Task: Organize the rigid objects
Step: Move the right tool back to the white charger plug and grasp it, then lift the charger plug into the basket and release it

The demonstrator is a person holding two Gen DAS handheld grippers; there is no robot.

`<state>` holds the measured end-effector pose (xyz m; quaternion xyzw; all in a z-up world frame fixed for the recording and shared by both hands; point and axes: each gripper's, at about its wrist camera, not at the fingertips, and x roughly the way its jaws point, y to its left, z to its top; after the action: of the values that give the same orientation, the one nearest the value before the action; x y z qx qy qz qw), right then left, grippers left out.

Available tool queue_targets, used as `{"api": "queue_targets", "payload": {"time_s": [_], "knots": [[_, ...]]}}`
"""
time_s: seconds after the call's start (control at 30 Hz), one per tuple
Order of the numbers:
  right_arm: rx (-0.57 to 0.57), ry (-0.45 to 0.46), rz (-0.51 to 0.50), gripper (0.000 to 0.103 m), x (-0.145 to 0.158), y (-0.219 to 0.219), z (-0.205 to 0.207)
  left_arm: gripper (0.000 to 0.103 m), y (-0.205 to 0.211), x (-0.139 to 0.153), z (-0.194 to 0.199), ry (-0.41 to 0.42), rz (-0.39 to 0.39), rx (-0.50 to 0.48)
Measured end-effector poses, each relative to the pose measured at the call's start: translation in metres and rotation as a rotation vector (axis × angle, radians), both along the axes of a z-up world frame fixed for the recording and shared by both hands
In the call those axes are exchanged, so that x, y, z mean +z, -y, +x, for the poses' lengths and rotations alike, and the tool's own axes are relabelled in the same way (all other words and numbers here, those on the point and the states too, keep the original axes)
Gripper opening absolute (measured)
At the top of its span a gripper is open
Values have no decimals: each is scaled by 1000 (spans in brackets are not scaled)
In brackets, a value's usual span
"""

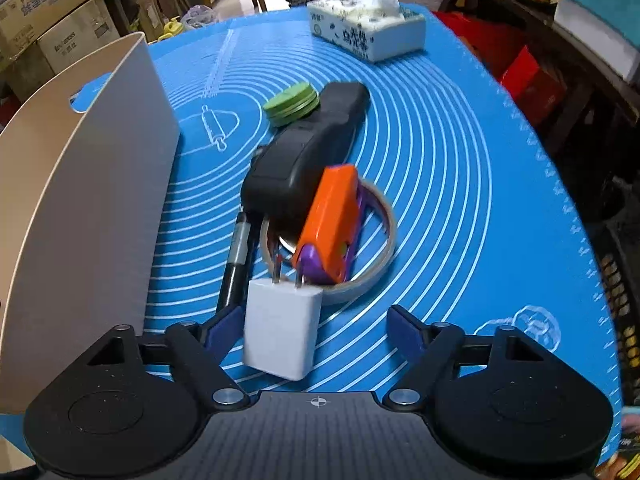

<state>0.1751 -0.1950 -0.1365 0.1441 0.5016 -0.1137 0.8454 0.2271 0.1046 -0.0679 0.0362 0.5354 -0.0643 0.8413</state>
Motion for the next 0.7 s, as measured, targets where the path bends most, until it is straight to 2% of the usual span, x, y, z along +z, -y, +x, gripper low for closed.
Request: {"api": "queue_targets", "payload": {"time_s": [0.2,0.27,0.43,0.7], "knots": [[-7,9,20,62,-2,-3,0,5,0,0,0,0,-2,-2],[11,18,35,46,-1,-5,1,5,0,0,0,-1,-2,-1],[35,19,0,46,2,-15,1,5,1,0,0,-1,-5,0],[7,88,12,45,16,-3,-10,5,2,-1,0,-1,-1,-2]]}}
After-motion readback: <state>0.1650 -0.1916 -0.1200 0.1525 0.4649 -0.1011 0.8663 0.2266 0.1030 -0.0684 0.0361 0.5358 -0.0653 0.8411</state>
